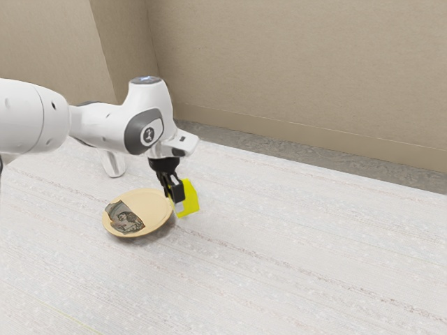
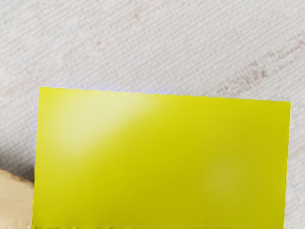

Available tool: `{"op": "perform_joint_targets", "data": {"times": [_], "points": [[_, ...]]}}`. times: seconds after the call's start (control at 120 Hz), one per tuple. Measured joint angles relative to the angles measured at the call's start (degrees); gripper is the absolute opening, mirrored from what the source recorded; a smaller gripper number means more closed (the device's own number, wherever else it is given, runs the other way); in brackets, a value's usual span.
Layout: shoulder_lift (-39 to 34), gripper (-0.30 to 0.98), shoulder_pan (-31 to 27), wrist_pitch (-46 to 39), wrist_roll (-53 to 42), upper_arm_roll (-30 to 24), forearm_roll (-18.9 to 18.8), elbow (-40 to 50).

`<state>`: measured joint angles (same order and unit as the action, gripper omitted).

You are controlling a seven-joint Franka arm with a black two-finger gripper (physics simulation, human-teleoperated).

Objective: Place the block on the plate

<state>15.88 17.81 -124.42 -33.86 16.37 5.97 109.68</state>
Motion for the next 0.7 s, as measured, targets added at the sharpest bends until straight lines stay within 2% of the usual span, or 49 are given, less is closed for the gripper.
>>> {"op": "perform_joint_targets", "data": {"times": [0.367, 0.7], "points": [[-0.1, 0.35, -0.5, 3.0, -8.6, 13.9, 5.2, 0.1], [-0.1, 0.34, -1.3, 3.3, -14.7, 15.8, 6.7, 4.2]]}}
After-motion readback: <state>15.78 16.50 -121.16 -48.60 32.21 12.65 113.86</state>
